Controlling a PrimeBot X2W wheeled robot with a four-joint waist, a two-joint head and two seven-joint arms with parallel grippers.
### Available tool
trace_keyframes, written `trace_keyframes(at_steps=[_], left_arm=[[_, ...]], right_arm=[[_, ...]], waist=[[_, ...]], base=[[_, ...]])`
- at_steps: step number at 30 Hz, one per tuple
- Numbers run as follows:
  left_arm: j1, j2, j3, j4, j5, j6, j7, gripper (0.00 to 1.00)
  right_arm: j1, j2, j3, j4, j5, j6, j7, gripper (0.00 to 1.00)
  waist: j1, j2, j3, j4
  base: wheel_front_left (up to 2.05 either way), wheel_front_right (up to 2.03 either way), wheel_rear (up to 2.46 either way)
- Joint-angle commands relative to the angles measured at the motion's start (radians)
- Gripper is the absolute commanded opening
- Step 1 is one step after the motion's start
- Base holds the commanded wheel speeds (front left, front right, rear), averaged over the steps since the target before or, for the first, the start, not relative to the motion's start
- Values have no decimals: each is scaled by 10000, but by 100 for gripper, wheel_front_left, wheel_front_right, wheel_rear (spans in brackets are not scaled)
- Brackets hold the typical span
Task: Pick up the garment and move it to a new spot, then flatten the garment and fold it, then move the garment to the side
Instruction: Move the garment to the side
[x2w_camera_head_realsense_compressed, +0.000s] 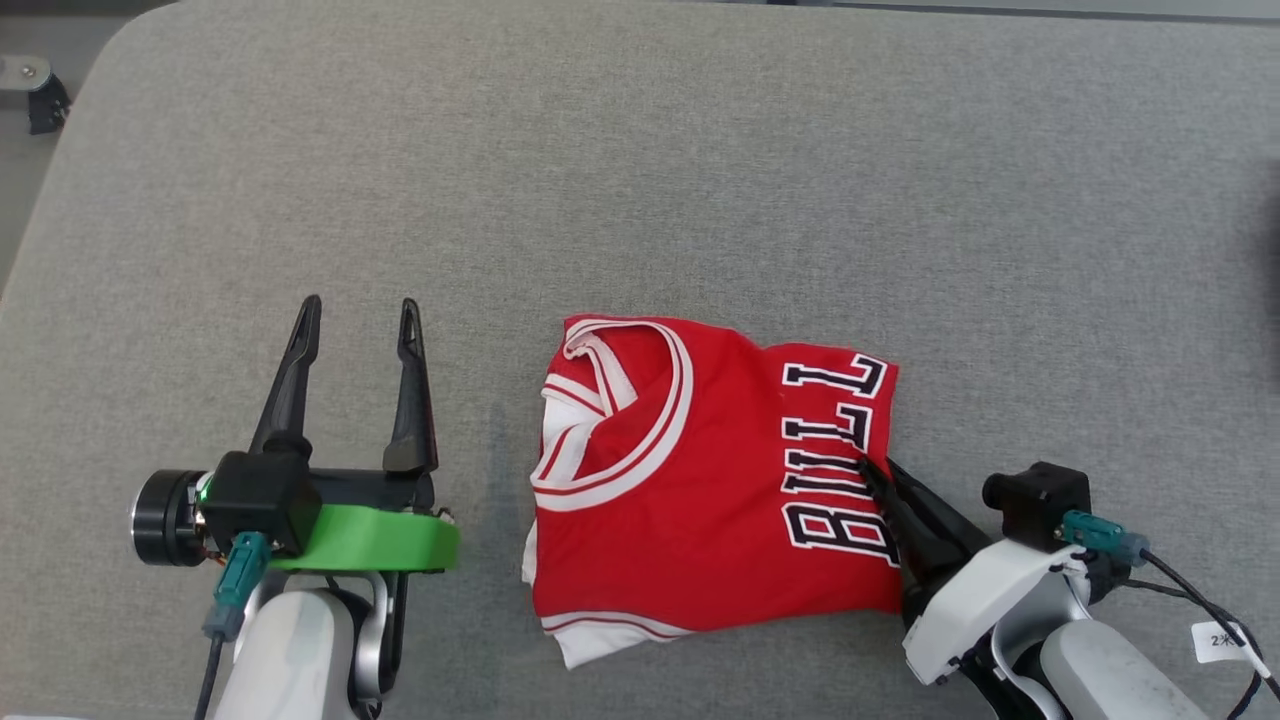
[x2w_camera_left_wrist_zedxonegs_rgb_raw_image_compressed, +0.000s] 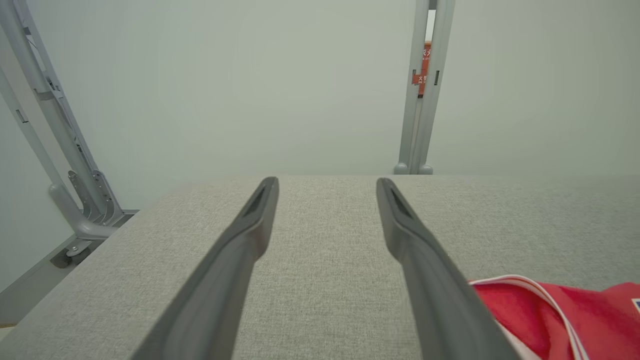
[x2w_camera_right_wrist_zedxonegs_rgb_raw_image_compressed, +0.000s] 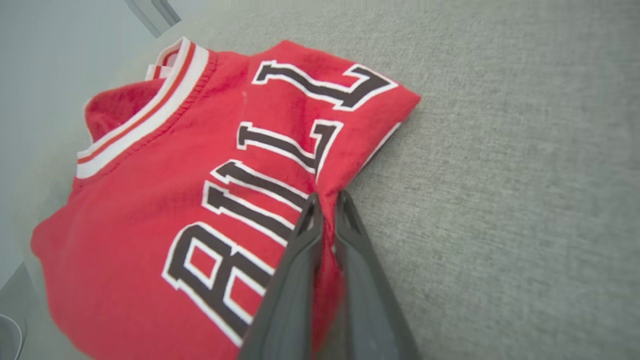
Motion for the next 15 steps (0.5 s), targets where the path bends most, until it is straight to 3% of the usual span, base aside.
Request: trace_keyframes(at_steps=[1, 9, 15], left_arm=[[54, 7, 35, -41, 100, -80, -27, 100], [-175, 91, 0, -240, 360, -383, -28, 100], [-828, 177, -471, -406, 696, -795, -28, 100]], right_arm=[[-114, -183, -63, -100, 23, -18, -153, 0], [-586, -1228, -551, -426, 31, -18, -329, 0], [-1397, -2162, -1316, -320, 266, -18, -410, 0]], waist=[[-1, 0, -18, -390], [-1, 0, 307, -1981], [-1, 0, 1044, -2688]], base=[[0, 0, 0], [0, 0, 0], [0, 0, 0]])
